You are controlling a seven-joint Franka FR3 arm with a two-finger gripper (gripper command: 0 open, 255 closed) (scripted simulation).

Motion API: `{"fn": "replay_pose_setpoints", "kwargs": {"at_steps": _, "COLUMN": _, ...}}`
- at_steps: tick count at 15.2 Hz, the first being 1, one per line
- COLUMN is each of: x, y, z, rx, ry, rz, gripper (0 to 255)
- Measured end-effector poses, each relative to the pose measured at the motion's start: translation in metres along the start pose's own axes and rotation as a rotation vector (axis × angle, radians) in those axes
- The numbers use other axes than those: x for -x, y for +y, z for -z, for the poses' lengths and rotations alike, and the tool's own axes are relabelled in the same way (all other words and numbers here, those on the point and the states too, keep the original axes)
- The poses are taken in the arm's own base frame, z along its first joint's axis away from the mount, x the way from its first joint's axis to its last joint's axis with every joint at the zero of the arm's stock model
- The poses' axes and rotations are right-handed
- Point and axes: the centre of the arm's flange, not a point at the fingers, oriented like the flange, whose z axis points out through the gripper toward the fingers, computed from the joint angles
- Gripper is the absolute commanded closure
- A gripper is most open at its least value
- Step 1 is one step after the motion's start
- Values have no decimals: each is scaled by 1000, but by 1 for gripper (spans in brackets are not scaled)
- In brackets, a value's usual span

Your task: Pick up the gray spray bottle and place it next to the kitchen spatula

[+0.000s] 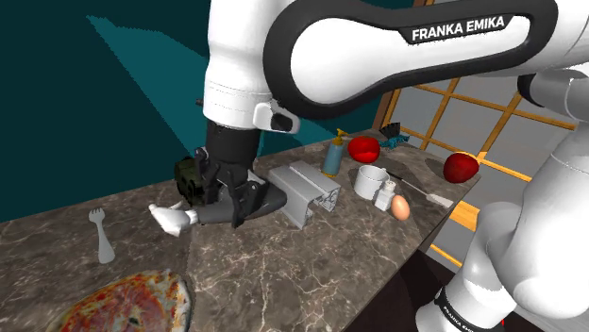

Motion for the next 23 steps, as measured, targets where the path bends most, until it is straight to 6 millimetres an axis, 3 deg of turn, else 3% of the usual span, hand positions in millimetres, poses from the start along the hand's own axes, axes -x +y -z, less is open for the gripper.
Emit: {"fn": "replay_pose_setpoints", "kwargs": {"at_steps": 23, "x": -301, "y": 23, "z": 32, "rx": 0, "ry": 0, "rz": 0, "gripper": 255}}
